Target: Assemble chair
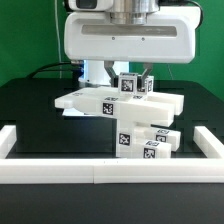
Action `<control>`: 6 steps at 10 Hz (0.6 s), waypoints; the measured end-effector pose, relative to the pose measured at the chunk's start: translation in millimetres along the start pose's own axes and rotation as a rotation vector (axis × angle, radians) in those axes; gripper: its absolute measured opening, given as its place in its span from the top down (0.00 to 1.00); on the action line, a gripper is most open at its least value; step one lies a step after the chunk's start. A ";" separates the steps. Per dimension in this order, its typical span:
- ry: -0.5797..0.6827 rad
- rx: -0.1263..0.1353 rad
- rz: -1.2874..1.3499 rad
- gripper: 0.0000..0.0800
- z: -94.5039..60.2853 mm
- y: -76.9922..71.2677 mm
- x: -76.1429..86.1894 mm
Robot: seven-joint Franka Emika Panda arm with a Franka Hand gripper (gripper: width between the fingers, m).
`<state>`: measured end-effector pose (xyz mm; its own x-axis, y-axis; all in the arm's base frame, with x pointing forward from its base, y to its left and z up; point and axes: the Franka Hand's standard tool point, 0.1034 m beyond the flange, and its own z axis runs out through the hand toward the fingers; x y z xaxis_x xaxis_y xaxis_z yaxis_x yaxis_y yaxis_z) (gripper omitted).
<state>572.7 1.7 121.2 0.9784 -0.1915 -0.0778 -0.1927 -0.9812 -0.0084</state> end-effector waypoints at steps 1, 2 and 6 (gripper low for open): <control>0.001 0.000 -0.002 0.66 0.8 -1.1 0.0; -0.001 -0.001 -0.003 0.66 2.5 -3.2 -0.7; -0.003 -0.005 -0.004 0.66 6.4 -2.5 -0.8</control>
Offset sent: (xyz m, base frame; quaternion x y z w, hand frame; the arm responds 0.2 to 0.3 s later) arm 0.0064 0.0066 -0.0030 0.0104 0.0026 -0.0077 0.9999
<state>571.9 4.4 114.9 0.9790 -0.1871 -0.0811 -0.1880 -0.9822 -0.0040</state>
